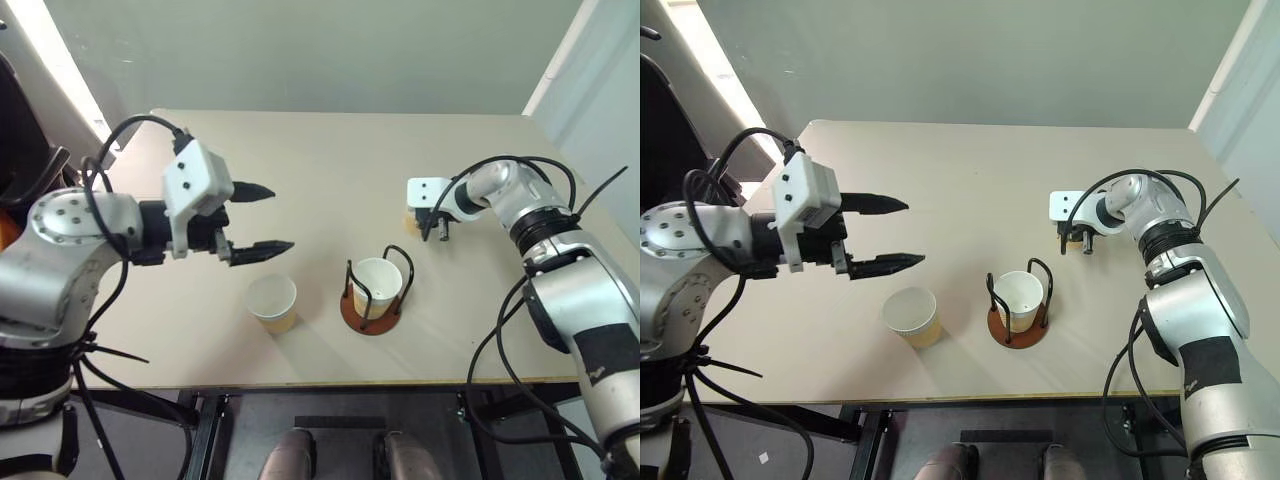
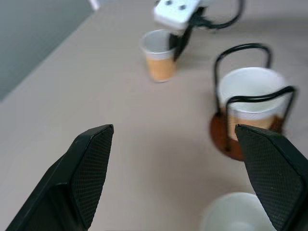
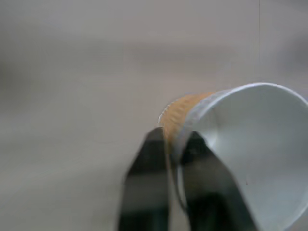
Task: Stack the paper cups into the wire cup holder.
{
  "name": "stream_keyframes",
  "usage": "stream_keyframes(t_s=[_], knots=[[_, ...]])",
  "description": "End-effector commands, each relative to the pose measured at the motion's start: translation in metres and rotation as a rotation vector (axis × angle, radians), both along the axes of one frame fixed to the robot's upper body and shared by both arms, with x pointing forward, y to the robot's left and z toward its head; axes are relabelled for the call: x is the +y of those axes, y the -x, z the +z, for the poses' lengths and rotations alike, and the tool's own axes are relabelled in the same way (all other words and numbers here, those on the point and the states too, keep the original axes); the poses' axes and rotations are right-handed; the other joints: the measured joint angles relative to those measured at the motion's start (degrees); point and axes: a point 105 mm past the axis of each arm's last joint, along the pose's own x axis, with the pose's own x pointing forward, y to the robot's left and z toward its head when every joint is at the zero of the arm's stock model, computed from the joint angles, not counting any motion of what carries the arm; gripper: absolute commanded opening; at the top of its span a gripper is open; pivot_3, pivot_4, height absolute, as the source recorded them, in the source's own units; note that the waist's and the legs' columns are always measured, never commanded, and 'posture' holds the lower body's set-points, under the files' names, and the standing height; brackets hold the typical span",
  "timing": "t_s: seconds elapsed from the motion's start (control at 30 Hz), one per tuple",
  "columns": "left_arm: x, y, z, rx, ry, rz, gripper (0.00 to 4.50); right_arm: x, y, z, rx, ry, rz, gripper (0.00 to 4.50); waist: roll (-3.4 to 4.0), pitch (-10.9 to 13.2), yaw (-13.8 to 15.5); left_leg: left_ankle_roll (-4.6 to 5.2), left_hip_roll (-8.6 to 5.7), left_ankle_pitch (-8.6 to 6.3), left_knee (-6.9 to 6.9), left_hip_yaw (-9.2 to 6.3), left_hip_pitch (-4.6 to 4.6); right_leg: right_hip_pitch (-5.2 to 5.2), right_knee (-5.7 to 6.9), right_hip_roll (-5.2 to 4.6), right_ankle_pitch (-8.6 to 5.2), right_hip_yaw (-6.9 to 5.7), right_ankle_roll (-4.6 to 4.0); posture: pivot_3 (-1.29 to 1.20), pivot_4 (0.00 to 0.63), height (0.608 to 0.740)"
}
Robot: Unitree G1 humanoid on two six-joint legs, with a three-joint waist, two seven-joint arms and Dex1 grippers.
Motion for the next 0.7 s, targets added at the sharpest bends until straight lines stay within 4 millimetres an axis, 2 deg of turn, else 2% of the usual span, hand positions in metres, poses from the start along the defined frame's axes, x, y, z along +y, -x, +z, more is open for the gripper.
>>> stream_keyframes(t_s=[0.03,0.1,0.2,0.3,0.4,0.53,0.63,0.7], knots=[[-0.006,0.006,0.003,-0.028,-0.024,-0.057,4.34,0.007,0.000,0.020,-0.038,-0.028,0.038,0.03,0.00,0.0,0.0,0.00,0.00,0.00,0.00,0.00,0.00,0.00,0.00,0.00,0.00,0.00,0.00,0.00,0.150,0.740],[-0.009,0.010,0.006,-0.020,0.000,-0.087,4.34,0.009,0.000,0.030,-0.060,-0.042,0.057,0.03,0.00,0.0,0.0,-0.01,0.00,0.00,-0.01,0.00,0.00,-0.01,0.02,0.01,0.00,-0.01,0.00,0.00,0.150,0.740],[-0.011,0.023,0.013,0.004,0.031,-0.160,4.34,0.014,0.008,0.060,-0.107,-0.050,0.149,0.03,0.04,0.0,0.0,-0.02,0.01,-0.01,-0.07,0.00,-0.02,-0.03,0.01,0.01,0.00,-0.04,0.00,0.00,0.150,0.740],[-0.004,0.031,0.017,0.030,0.026,-0.197,4.34,0.037,0.041,0.109,-0.114,-0.142,0.370,0.03,0.08,0.0,0.0,-0.08,0.01,0.01,-0.16,0.00,-0.10,-0.09,-0.07,0.01,-0.01,-0.10,-0.01,0.00,0.150,0.740],[0.002,0.035,0.017,0.052,0.009,-0.218,4.34,0.053,0.075,0.139,-0.140,-0.189,0.527,0.03,0.06,0.0,-0.1,-0.65,0.06,0.31,-0.35,0.00,-0.14,-0.12,-0.26,0.08,-0.05,-0.15,-0.07,0.00,0.150,0.740],[0.005,0.040,0.020,0.065,0.001,-0.248,4.34,0.062,0.113,0.152,-0.135,-0.219,0.649,0.03,0.03,0.0,-0.1,-0.70,0.12,0.27,-0.35,-0.06,-0.14,-0.08,-0.30,0.15,-0.19,-0.17,-0.27,0.00,0.150,0.740],[0.007,0.043,0.020,0.079,-0.006,-0.273,4.34,0.068,0.144,0.146,-0.068,-0.212,0.765,0.03,0.04,0.0,0.2,-0.65,0.11,0.30,-0.33,-0.11,-0.23,-0.04,-0.32,0.15,-0.22,-0.21,-0.32,0.00,0.150,0.740],[0.008,0.043,0.020,0.086,-0.012,-0.277,4.34,0.073,0.159,0.140,-0.031,-0.198,0.825,0.03,0.04,0.0,0.0,-0.63,0.10,0.32,-0.29,-0.11,-0.23,-0.03,-0.32,0.15,-0.23,-0.20,-0.33,0.00,0.150,0.740]])
